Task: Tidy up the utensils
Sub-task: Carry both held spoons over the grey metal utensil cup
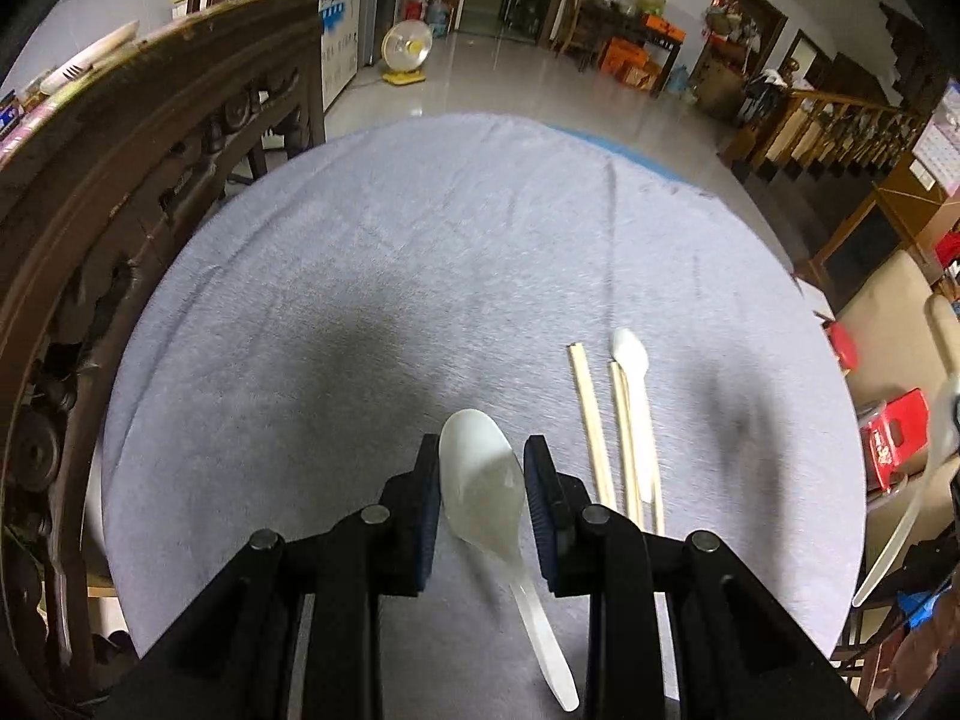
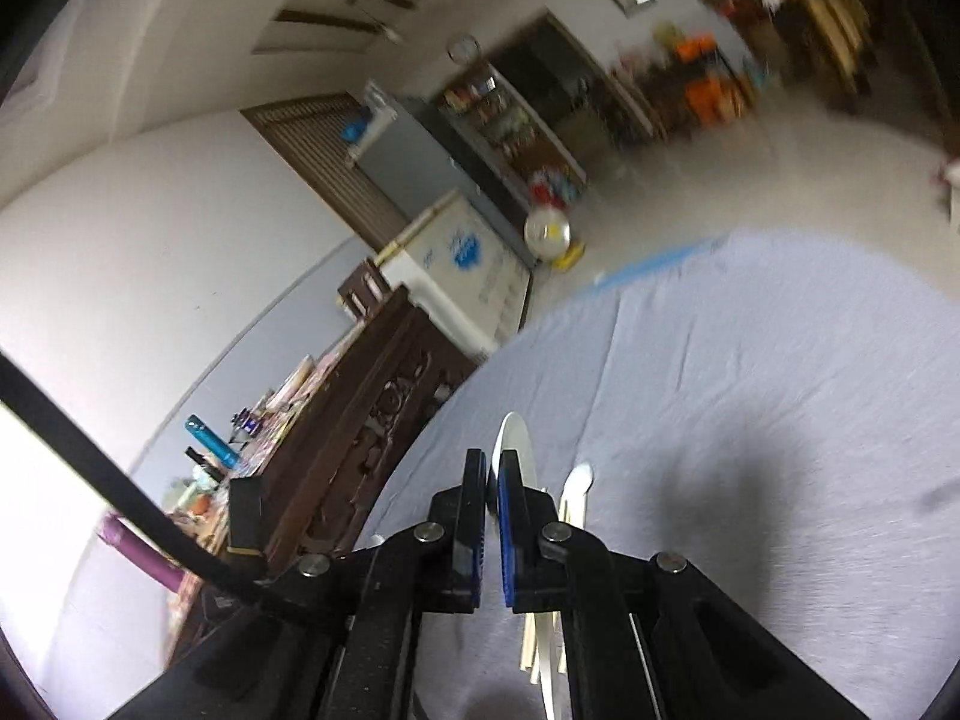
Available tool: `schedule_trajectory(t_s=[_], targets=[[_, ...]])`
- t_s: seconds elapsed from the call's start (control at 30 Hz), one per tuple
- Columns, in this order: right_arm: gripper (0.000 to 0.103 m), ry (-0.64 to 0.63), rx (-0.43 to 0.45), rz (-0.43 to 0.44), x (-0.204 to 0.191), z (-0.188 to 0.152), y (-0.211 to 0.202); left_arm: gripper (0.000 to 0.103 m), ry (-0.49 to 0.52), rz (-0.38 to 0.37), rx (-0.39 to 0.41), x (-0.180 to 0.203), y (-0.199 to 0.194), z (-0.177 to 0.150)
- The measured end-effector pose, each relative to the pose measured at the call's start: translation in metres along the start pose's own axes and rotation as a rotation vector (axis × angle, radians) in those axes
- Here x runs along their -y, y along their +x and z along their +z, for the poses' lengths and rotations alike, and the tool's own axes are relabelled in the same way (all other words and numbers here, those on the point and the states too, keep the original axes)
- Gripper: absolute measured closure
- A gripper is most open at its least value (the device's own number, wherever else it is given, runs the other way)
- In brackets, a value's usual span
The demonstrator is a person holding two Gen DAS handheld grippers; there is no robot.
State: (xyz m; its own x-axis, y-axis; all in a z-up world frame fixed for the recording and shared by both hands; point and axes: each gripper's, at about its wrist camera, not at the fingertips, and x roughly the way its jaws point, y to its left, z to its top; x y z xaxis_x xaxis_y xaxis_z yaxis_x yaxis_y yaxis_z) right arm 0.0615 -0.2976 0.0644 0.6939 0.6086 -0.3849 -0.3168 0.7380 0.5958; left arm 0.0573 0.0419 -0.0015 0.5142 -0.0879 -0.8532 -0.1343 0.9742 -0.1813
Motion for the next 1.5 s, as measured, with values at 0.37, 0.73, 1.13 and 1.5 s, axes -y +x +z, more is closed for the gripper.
schedule_trajectory(t_s=[0.37, 0.73, 1.13, 1.5], targets=[[0.098, 0.001, 0.260, 0.144, -0.052, -0.036, -0.091, 0.075, -0.037, -0.052, 0.164, 0.017, -0.073, -0.025], [0.098, -0.025, 0.416, 0.133, -0.087, -0.093, -0.107, 0.075, -0.036, -0.080, 0.246, 0.033, -0.107, -0.064], [0.098, -0.045, 0.355, 0.099, -0.088, -0.115, -0.078, 0.075, -0.071, -0.069, 0.275, 0.032, -0.092, -0.088], [0.098, -0.043, 0.324, 0.103, -0.080, -0.121, -0.064, 0.075, -0.064, -0.052, 0.306, 0.039, -0.088, -0.096]])
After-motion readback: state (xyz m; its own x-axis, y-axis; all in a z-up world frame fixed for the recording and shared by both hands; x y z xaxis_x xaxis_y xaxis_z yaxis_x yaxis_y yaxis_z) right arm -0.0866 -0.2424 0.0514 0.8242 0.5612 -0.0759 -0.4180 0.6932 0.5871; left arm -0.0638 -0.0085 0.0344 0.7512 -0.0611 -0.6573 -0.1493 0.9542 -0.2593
